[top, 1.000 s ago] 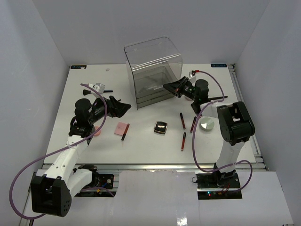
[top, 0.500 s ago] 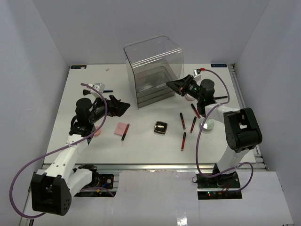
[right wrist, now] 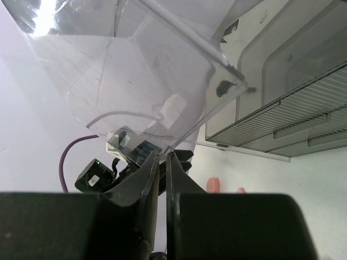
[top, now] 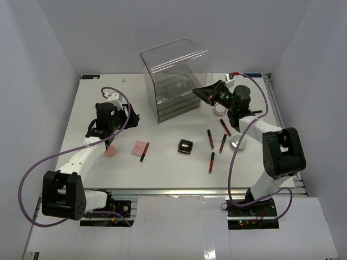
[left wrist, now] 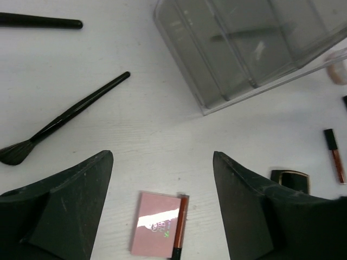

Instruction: Organize the makeup

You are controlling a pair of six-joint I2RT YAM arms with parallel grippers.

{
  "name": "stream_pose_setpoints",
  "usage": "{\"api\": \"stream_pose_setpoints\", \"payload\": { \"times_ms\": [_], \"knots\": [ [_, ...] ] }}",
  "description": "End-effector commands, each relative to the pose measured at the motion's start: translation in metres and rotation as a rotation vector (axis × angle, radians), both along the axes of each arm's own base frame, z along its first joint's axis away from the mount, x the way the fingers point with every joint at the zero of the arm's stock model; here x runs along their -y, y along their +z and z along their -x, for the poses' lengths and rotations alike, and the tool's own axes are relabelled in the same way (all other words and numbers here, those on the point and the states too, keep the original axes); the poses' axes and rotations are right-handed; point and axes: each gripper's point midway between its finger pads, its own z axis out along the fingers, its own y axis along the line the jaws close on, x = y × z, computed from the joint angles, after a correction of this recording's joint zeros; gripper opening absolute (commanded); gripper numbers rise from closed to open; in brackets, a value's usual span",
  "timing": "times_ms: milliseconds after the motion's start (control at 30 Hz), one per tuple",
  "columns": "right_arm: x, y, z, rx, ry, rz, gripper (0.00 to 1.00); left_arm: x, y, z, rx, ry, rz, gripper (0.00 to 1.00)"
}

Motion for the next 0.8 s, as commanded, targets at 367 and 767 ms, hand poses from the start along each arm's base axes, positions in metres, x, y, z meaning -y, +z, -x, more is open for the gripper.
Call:
{"api": "stream_pose_setpoints", "payload": {
  "times_ms": [367,767],
  "knots": [
    [0.001,0.090,0.000,0.270,-0.010,-0.040,0.08,0.004,0.031,-0.008,0.145,-0.133,-0.127,0.73],
    [0.000,0.096,-0.002,0.275,-0.007,-0.050,0.08,-0.019,0.017,-0.019,0.119,-0.057,-0.258,0.67]
  ]
}}
